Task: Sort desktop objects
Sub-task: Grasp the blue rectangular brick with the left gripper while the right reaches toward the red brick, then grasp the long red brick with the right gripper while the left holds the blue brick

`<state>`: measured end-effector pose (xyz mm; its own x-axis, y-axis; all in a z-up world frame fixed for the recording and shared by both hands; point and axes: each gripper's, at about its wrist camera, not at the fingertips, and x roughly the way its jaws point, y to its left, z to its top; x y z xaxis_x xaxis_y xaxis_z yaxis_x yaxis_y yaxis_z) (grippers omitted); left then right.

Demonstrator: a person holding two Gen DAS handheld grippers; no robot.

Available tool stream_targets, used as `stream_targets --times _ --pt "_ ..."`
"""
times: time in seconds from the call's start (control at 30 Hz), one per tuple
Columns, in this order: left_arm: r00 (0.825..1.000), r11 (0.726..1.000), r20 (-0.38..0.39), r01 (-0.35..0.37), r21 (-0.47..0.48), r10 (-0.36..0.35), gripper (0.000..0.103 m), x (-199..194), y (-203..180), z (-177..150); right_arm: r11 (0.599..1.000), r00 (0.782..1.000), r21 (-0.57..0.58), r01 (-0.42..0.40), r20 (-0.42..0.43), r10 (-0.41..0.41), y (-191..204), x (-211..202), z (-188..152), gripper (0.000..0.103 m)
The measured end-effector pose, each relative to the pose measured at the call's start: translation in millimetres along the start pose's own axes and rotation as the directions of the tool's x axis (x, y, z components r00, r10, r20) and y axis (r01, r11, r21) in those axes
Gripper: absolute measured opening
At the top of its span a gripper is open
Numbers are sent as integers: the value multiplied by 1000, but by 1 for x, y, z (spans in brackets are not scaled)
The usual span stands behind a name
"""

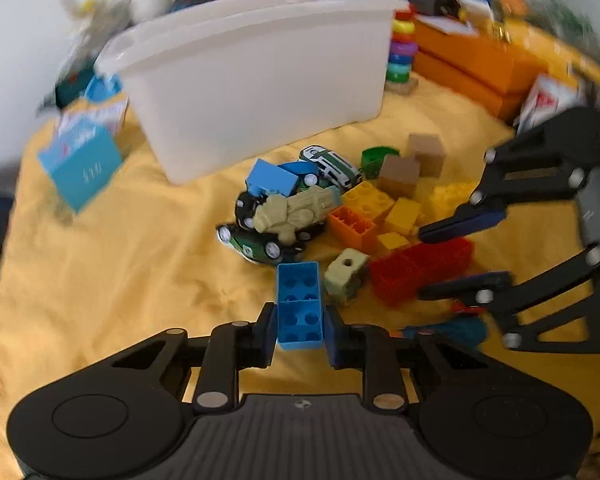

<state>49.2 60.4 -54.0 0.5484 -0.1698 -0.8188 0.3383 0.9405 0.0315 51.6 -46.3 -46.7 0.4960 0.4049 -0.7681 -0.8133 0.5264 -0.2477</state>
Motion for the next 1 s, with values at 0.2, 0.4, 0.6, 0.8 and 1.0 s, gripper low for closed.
stream_targets --times 0.2,0.4,0.6,0.8,1.0 --pt "997 997 21 73 -16 -73 27 -33 -24 -16 985 1000 173 3 16 -6 -16 -26 -18 9" --pt "981 976 53 190 -109 -185 27 -53 -43 -26 938 999 343 -41 4 42 -29 -61 -40 9" --pt "953 919 0 294 -263 -304 27 -27 -45 -47 762 958 601 -241 23 285 -42 -52 -65 10" --pt "978 931 18 204 -302 -208 33 -31 -36 -56 844 982 507 -176 33 185 -26 -56 -56 28" --pt "998 997 53 -33 -72 37 36 -49 -45 -53 971 999 237 -11 48 0 -4 -59 -37 28"
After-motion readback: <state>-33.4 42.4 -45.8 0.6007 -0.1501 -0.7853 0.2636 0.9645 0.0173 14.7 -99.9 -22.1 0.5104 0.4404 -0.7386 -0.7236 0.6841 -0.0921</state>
